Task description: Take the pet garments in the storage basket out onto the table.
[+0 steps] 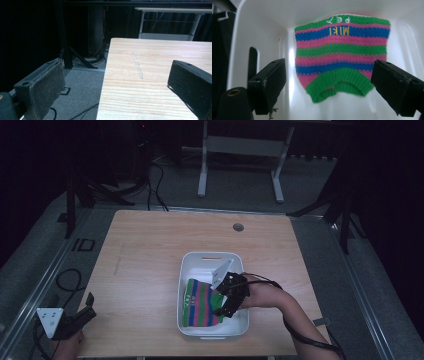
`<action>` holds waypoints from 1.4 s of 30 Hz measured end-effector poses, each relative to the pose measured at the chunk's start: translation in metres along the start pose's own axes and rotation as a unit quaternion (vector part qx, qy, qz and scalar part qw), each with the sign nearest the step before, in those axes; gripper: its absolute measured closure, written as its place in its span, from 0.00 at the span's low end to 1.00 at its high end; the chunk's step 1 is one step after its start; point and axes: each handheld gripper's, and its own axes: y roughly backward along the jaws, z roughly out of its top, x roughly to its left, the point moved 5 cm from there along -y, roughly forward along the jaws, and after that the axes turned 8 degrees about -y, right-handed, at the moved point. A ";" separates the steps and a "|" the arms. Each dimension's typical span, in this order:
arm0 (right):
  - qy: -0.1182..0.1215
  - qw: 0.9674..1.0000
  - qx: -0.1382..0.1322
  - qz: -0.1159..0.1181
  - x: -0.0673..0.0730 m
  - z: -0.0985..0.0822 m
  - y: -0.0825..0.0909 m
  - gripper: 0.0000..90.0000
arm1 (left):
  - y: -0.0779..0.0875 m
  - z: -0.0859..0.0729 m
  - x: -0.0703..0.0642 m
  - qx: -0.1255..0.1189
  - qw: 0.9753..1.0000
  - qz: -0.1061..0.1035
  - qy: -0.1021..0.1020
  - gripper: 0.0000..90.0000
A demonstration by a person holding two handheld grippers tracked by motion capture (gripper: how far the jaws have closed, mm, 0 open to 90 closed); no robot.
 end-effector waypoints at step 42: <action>0.023 0.995 0.070 -0.059 -0.006 0.027 -0.081 0.73 | 0.000 0.000 0.000 0.000 1.000 -0.004 0.003 0.01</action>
